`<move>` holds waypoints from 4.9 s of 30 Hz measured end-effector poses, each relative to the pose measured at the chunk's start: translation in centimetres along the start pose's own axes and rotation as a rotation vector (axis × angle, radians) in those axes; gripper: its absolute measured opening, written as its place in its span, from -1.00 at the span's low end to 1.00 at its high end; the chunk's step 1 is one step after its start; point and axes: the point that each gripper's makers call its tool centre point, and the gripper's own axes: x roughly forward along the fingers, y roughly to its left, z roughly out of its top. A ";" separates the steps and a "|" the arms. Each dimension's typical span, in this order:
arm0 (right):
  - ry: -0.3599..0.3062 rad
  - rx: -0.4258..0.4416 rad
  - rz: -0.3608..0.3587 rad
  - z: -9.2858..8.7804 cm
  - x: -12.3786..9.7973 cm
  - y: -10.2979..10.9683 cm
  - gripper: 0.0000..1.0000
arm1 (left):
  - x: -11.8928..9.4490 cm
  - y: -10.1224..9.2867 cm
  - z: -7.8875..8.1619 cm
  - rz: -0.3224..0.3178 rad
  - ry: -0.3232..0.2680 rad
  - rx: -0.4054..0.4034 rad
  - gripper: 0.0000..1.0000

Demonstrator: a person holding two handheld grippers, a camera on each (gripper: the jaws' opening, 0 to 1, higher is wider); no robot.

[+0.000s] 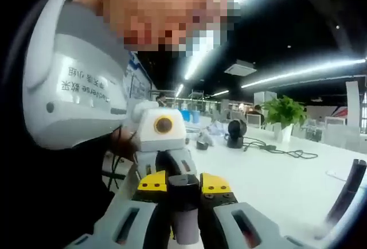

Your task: Pick up cosmetic bottle twist off cap place on table pick up cap screw tight cap place on table

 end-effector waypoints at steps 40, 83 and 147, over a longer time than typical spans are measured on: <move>0.061 0.096 0.152 1.4 3.9 2.5 -0.58 | -1.5 -2.7 -0.2 -0.223 -0.017 -0.041 -0.88; 0.068 -0.013 0.020 -2.7 4.1 0.7 -0.75 | -0.8 -0.8 -2.5 -0.097 -0.022 0.024 -0.90; -0.062 0.042 -0.231 -0.5 2.8 -2.6 -0.46 | -1.1 1.4 -1.6 0.169 -0.056 -0.017 -0.85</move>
